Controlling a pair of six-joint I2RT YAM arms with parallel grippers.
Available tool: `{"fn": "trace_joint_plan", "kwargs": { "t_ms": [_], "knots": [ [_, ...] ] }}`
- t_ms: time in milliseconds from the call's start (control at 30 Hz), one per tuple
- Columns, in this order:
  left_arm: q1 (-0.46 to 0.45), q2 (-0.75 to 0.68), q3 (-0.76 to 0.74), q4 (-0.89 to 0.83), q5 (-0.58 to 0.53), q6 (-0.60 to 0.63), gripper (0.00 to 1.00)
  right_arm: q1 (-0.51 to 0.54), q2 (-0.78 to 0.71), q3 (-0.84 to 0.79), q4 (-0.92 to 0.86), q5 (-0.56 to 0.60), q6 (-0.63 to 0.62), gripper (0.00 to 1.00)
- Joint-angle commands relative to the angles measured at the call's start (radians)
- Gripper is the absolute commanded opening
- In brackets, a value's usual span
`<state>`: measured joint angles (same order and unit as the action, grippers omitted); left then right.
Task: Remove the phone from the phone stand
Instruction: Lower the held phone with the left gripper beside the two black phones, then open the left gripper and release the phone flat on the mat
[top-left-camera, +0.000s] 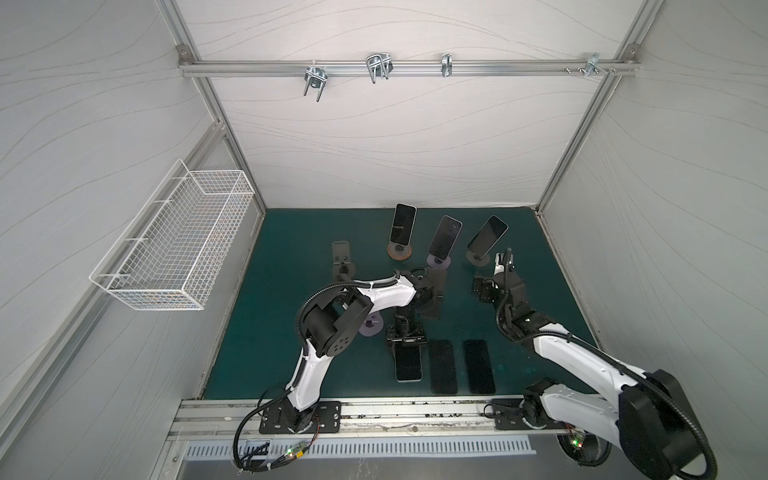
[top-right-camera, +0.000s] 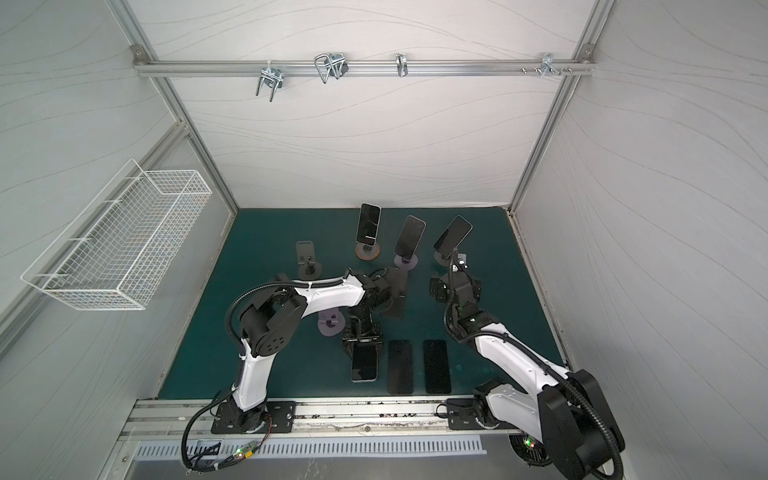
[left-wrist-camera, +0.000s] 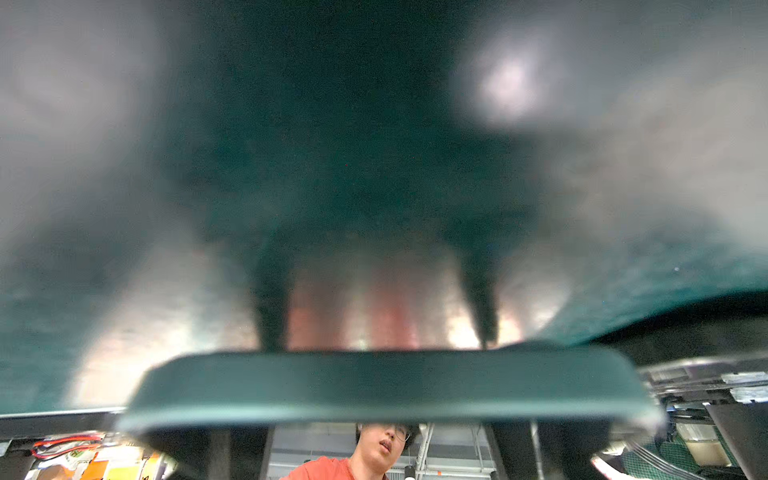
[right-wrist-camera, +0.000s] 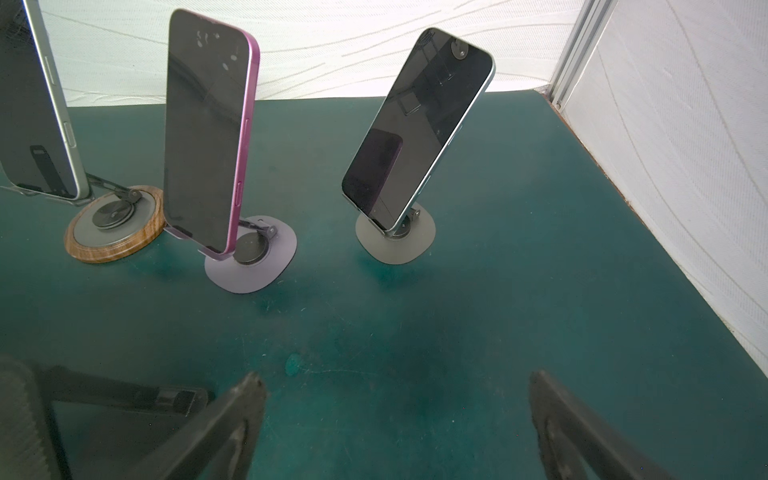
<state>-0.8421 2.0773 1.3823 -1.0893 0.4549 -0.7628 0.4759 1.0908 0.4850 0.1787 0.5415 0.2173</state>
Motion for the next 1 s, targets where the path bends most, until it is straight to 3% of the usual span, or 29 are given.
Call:
{"fn": "trace_joint_plan", "kwargs": {
  "t_ms": [0,967],
  "knots": [
    [-0.031,0.109,-0.027,0.106,0.081,0.020,0.64,-0.003,0.003,0.013,0.013,0.004,0.004,0.99],
    [-0.031,0.082,-0.032,0.127,0.074,0.014,0.75,-0.003,0.004,0.015,0.013,-0.001,0.001,0.99]
  ]
}}
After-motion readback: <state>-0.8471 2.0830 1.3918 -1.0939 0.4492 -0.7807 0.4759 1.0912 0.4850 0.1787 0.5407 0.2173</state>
